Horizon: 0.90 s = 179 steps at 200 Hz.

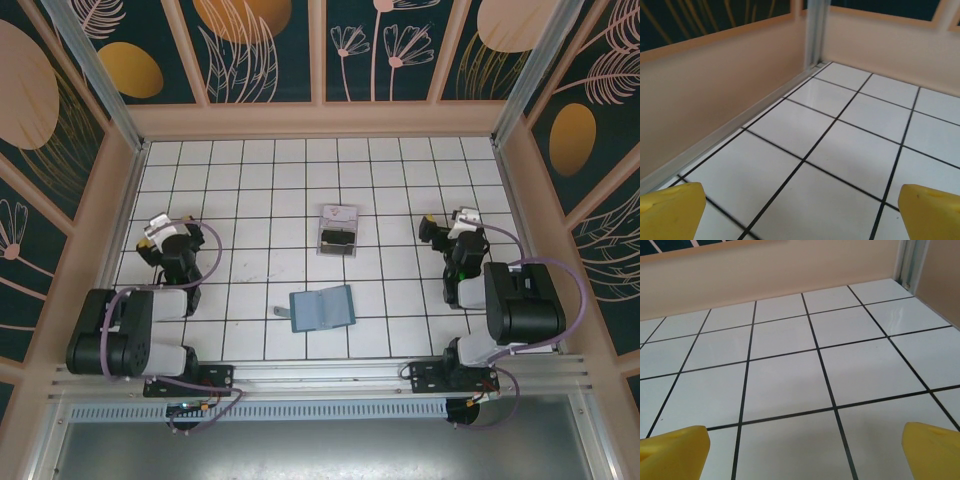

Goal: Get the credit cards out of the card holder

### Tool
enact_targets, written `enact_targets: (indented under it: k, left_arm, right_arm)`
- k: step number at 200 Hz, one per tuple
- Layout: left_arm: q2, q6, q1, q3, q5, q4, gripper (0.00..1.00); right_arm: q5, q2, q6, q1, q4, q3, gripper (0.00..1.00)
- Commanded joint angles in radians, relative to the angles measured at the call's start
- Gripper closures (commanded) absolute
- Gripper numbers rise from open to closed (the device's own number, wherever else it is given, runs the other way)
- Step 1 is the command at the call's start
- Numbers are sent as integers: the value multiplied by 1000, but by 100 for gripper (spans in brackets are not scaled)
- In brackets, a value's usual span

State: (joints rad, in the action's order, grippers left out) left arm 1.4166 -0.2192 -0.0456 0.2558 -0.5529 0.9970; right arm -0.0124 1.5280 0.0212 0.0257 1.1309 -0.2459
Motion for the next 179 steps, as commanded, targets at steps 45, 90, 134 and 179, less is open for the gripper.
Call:
enact_targets:
  k: [45, 90, 134, 179]
  left_arm:
    - [95, 124, 10, -29, 296, 287, 2]
    - [110, 134, 10, -26, 305, 297, 1]
    - [104, 133, 10, -32, 306, 300, 1]
    - [102, 134, 10, -33, 306, 304, 2]
  right_arm:
    - [23, 10, -5, 8, 111, 11, 1]
    - [22, 10, -5, 8, 112, 11, 1]
    - [21, 10, -7, 6, 112, 11, 1]
    - [25, 11, -7, 6, 110, 9, 1]
